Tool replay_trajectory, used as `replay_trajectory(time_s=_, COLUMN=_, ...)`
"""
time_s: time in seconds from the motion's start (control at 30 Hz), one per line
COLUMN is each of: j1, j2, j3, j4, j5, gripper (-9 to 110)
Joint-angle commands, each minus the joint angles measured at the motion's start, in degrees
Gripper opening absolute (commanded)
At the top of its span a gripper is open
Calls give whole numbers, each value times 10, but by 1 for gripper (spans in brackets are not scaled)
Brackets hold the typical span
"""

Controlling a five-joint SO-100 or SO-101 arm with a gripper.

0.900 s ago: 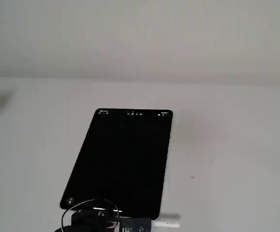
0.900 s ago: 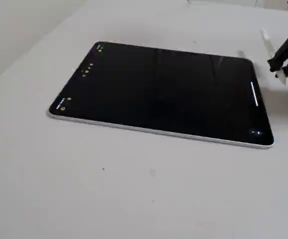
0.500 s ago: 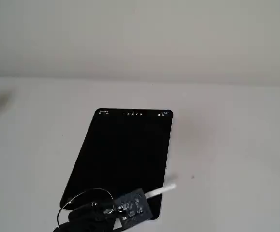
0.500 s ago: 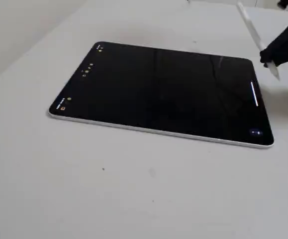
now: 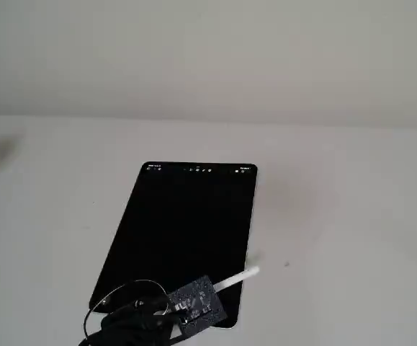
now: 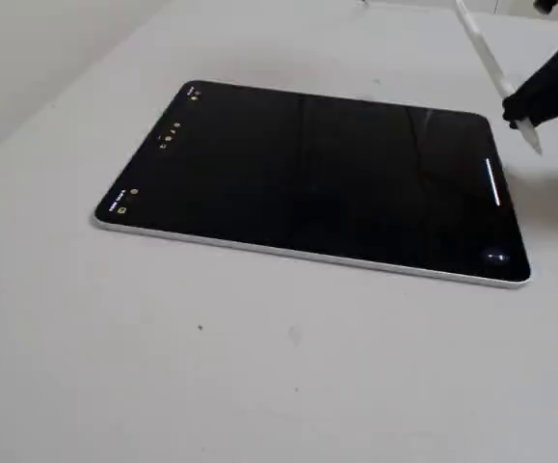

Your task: Draw a circular shape on the ipad using the apple pencil

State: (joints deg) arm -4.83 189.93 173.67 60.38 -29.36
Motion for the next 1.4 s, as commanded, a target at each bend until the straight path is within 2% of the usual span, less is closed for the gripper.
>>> replay_trajectory(time_s=0.0, j1=6, j2=5, j3=-11, j4=-37, j5=-38, gripper=0)
replay_trajectory(time_s=0.1, j1=6, j2=5, j3=-9, j4=-100, j5=-104, gripper=0)
replay_trajectory(time_s=0.27, j1=-14, j2=6, j3=57, j4=-308, j5=-230, gripper=0)
replay_trajectory(time_s=0.37, j1=-41, j2=2, j3=58, j4=-387, j5=-273, gripper=0)
replay_trajectory(time_s=0.43, j1=-56, j2=-54, j3=58, j4=-483, j5=-298, gripper=0)
replay_trajectory(time_s=0.63, j1=-70, j2=-534, j3=24, j4=-980, j5=-366, gripper=0)
replay_trajectory(time_s=0.73, j1=-65, j2=-763, j3=-57, j4=-1157, j5=-383, gripper=0)
replay_trajectory(time_s=0.8, j1=-60, j2=-886, j3=-120, j4=-1230, j5=-397, gripper=0)
replay_trajectory(time_s=0.87, j1=-54, j2=-972, j3=-176, j4=-1269, j5=-404, gripper=0)
replay_trajectory(time_s=1.07, j1=-46, j2=-1114, j3=-326, j4=-1267, j5=-419, gripper=0)
replay_trajectory(time_s=1.37, j1=-54, j2=-1203, j3=-442, j4=-1237, j5=-426, gripper=0)
